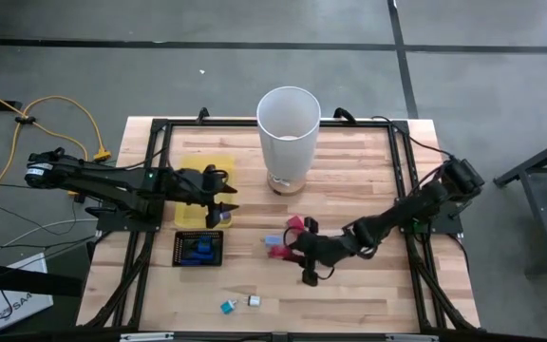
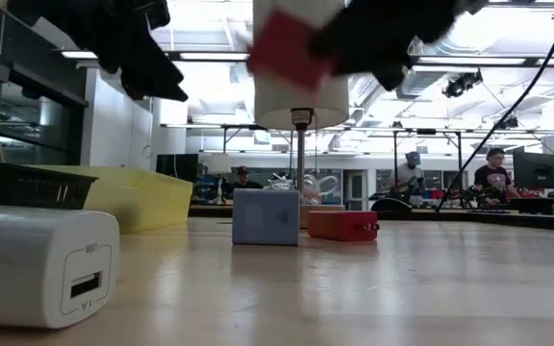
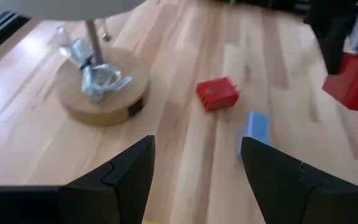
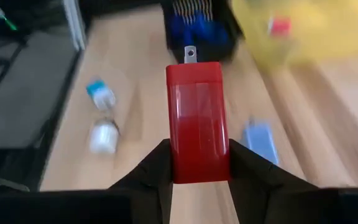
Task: Pick & Place Office items
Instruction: Put the bottom red charger into the yellow bin
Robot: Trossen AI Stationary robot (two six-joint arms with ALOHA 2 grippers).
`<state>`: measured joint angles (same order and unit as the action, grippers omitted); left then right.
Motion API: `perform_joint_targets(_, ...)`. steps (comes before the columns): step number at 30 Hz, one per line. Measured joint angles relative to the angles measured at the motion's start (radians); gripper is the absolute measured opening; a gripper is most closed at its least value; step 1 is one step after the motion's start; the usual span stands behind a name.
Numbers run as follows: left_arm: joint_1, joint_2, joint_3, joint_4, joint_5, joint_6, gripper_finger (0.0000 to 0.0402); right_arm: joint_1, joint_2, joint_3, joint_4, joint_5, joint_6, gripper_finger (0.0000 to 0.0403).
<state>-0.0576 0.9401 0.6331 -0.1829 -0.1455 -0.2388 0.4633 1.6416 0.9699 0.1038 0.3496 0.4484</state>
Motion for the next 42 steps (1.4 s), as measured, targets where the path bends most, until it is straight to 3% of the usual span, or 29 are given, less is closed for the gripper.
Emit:
perform_joint_targets(14, -0.01, 0.0, 0.0, 0.225, 0.176, 0.066, 0.0232, -0.035, -0.034, 0.0, 0.387, 0.13, -0.322, 0.0109)
perform_joint_targets(27, -0.087, 0.008, 0.0, 0.421, 0.169, 0.163, 0.0232, -0.081, -0.034, 0.0, 0.53, 0.15, -0.428, 0.0109)
perform_joint_targets(42, -0.089, 0.148, 0.0, 0.678, 0.174, 0.208, 0.0232, -0.133, -0.034, 0.0, 0.583, 0.15, -0.481, 0.0109)
